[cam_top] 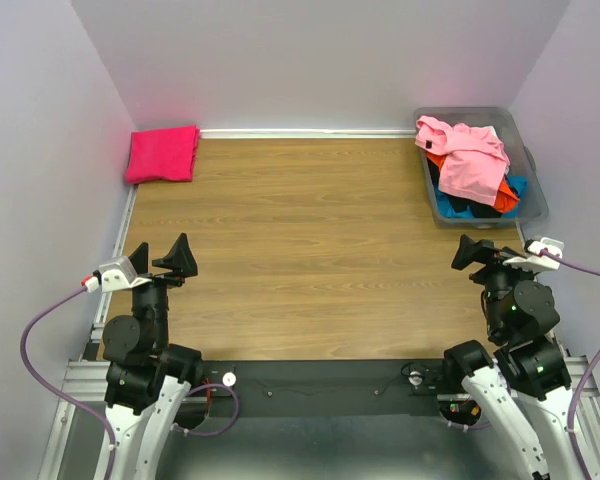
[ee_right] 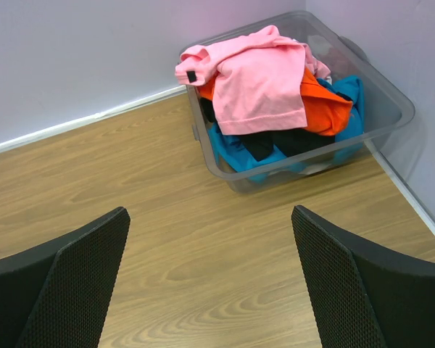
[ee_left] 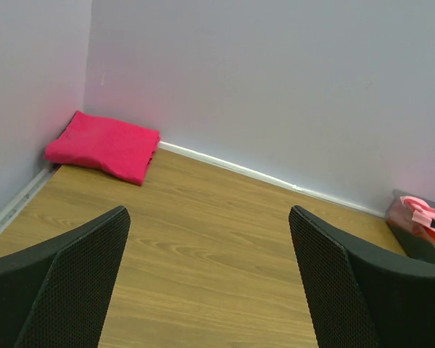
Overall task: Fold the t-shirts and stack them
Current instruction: Grab the tshirt from the pile
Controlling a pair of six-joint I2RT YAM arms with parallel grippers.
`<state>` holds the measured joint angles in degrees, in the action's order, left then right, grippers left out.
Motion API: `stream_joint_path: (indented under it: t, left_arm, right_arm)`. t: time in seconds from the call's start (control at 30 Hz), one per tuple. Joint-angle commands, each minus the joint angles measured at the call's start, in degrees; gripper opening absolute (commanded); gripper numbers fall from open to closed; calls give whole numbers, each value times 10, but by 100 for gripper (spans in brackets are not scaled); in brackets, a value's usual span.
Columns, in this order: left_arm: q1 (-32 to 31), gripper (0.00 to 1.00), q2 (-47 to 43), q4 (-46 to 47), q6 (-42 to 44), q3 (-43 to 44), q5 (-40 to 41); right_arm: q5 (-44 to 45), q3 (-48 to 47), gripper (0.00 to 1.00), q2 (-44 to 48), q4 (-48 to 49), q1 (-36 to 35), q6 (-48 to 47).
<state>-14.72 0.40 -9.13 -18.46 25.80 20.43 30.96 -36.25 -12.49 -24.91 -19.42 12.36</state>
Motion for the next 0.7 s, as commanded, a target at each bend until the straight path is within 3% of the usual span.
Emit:
stream_joint_path:
  t: [0.0, 0.27, 0.4, 0.67]
  left_arm:
    - [-2, 99, -73, 3, -3, 3, 15]
    - [-3, 99, -72, 5, -4, 1, 16]
    - [-2, 99, -73, 6, -4, 0, 16]
    - [-2, 99, -71, -1, -12, 2, 44]
  right_arm:
    - [4, 5, 100, 0, 12, -2, -2]
    - [7, -4, 100, -14, 12, -2, 9]
    - [-5, -48, 100, -85, 13, -2, 30]
    - [54, -174, 100, -383, 33, -1, 75]
